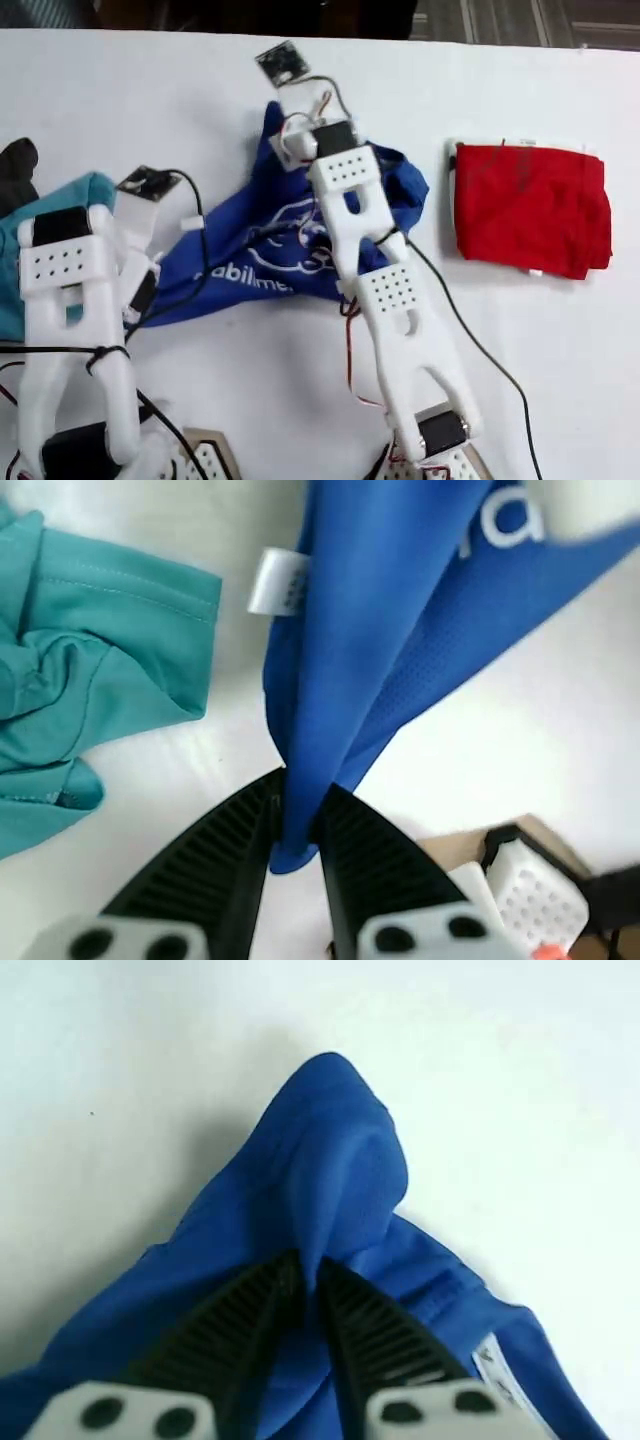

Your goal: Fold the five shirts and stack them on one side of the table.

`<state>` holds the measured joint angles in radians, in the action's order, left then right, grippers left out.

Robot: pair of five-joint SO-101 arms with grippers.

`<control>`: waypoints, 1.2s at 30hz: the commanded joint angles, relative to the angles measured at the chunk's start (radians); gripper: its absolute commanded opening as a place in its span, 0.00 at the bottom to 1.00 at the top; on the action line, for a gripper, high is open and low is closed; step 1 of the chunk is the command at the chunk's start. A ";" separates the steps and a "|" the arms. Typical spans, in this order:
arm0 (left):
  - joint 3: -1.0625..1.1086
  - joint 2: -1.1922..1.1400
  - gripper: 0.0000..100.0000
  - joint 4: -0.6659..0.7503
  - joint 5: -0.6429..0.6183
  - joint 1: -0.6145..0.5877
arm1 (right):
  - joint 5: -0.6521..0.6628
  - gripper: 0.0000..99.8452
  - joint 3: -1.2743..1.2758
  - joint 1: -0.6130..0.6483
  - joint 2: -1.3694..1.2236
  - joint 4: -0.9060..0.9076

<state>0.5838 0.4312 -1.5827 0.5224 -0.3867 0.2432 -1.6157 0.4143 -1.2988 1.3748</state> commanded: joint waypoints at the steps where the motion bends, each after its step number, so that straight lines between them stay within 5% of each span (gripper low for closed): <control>1: -0.071 0.029 0.03 0.021 -0.068 -0.011 | 0.012 0.02 -0.052 -0.024 0.159 0.088; 9: -0.321 0.025 0.03 0.015 -0.126 -0.011 | 0.012 0.02 -0.052 -0.028 0.437 0.383; 21: -0.908 -0.382 0.03 -0.207 -0.175 -0.011 | 0.011 0.02 0.008 -0.084 0.858 0.398; 36: -1.125 -0.245 0.03 -0.207 -0.160 -0.008 | 0.009 0.02 1.042 -0.117 1.676 0.329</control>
<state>-0.4994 0.0644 -1.7699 0.3567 -0.3867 0.2463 -0.7089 0.3299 0.2417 1.7430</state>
